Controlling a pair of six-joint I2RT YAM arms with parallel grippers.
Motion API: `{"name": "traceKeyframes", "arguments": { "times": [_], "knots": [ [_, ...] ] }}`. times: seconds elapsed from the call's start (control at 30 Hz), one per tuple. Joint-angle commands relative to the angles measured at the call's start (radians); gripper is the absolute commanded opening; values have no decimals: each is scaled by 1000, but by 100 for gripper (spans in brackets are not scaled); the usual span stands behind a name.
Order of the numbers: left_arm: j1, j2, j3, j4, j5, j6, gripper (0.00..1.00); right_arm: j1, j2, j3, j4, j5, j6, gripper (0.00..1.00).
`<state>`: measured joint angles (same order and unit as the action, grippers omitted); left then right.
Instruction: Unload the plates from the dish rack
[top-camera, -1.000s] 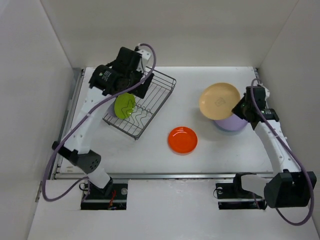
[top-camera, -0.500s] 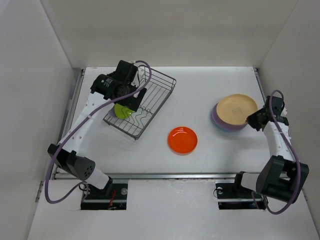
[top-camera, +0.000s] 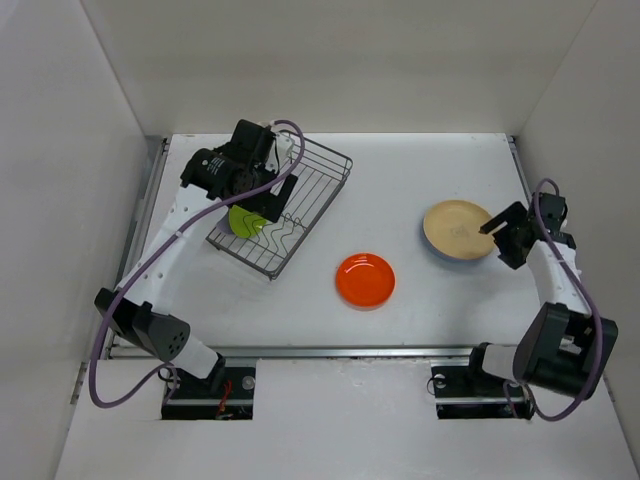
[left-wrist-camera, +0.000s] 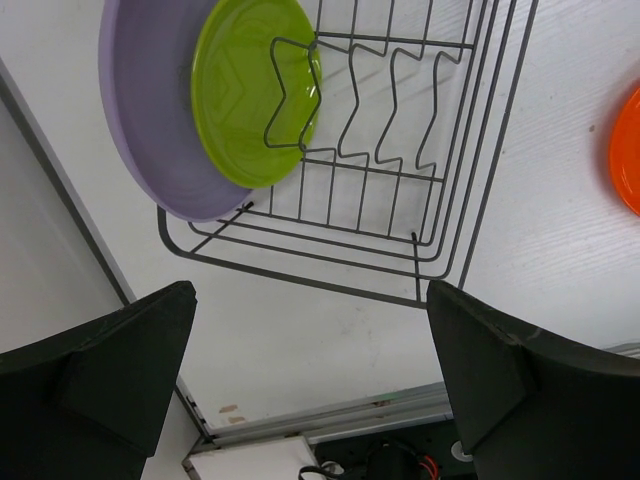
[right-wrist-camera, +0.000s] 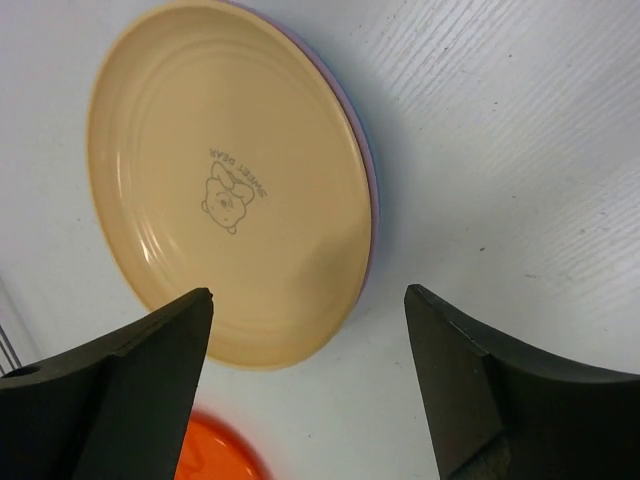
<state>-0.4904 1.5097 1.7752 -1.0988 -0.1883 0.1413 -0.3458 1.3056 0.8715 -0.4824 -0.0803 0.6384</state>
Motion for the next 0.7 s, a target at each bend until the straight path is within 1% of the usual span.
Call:
{"name": "traceKeyframes", "arguments": {
  "times": [0.0,0.13,0.17,0.23,0.27,0.3,0.37,0.43,0.5,0.57,0.6,0.63,0.67],
  "knots": [
    [1,-19,16,8,32,9,100,-4,-100,20,-56,62,-36,83],
    [1,-8,15,8,20,33,100,5,-184,30,-79,85,-36,84],
    [1,3,15,8,9,34,100,17,-196,18,-79,85,-45,81],
    [1,23,-5,-1,-13,47,100,18,-207,-6,-9,59,-57,72],
    [1,42,-5,-1,-37,47,100,18,-192,-17,20,0,-71,59],
    [1,52,-16,-1,-46,56,100,18,-169,-17,42,-31,-71,53],
    [1,66,-26,19,-78,67,100,18,-62,3,57,-84,-92,44],
    [1,78,-52,49,-99,79,100,27,30,53,48,-125,-104,44],
    [1,112,-66,72,-99,107,99,37,43,63,48,-125,-118,46],
    [1,142,-66,73,-108,119,94,63,12,52,48,-113,-118,47],
    [1,180,-66,85,-156,119,91,74,-5,52,48,-104,-118,47],
    [1,200,-66,109,-199,119,85,97,-23,43,48,-86,-127,47],
    [1,220,-66,125,-245,107,82,109,-57,43,48,-75,-128,47]
  ]
}}
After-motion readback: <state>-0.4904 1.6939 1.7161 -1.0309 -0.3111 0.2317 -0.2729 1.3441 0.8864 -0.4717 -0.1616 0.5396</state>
